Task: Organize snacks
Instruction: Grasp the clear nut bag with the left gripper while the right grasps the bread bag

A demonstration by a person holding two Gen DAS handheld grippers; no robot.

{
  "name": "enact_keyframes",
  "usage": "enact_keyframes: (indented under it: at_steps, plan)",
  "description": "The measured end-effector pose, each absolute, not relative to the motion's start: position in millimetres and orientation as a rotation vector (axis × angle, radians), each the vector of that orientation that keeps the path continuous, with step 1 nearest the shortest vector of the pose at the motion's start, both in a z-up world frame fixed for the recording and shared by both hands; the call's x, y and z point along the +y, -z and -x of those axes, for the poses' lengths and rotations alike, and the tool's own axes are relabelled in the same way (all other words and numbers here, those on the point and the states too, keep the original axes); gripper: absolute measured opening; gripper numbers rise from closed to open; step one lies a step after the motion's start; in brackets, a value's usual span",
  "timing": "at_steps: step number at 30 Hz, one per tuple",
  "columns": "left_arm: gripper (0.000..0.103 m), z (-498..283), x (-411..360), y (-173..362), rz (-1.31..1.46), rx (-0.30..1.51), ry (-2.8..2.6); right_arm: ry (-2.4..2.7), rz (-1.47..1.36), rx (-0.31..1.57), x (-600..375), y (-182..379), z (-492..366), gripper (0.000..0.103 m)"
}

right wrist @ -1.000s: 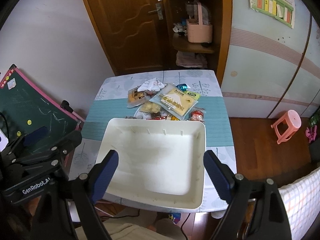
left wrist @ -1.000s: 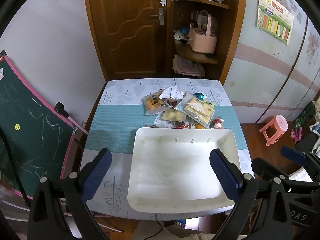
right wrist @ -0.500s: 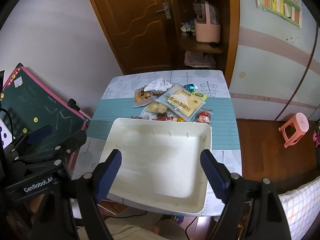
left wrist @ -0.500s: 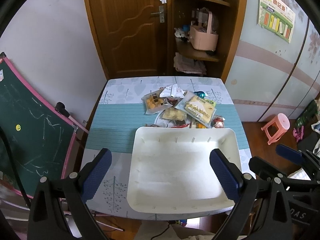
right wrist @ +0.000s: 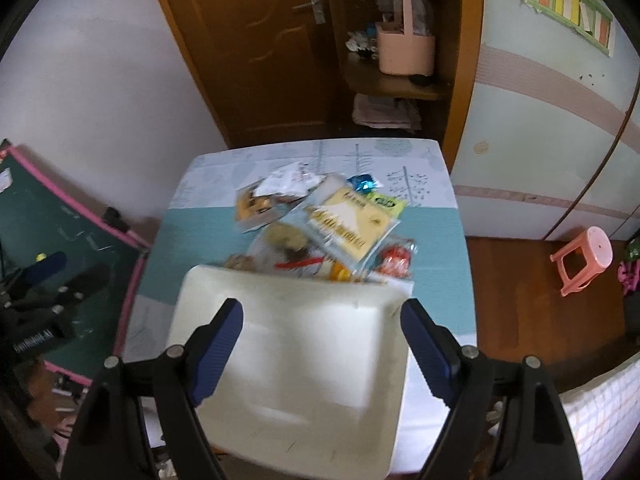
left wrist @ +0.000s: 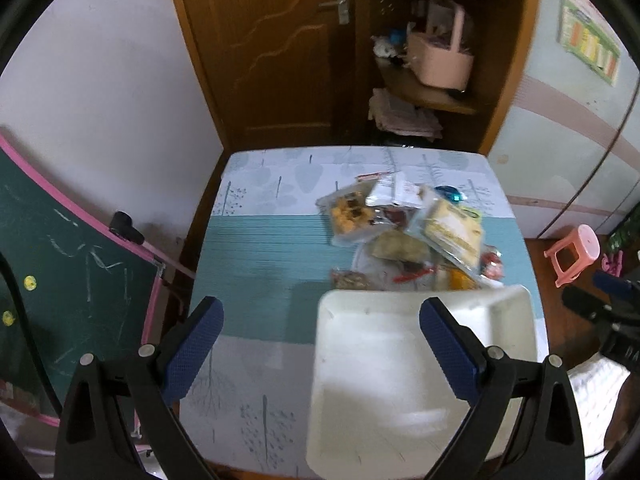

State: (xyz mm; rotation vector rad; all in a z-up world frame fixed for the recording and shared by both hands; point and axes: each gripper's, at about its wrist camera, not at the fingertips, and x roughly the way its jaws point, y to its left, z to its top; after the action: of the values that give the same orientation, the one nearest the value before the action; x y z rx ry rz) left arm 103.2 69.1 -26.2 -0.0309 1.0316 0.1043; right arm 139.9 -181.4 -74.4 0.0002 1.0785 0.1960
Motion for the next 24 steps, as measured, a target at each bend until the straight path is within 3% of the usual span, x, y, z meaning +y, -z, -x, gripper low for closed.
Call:
enact_keyframes:
  at_steps: [12,24]
  plan:
    - [0.098,-229,103,140,0.088,1.335,0.024,-0.205,0.189,1.171,-157,152,-246,0.082]
    - [0.098,-273,40,244,-0.012,1.643,0.096,-0.197,0.404,1.296,-117,231,-303,0.082]
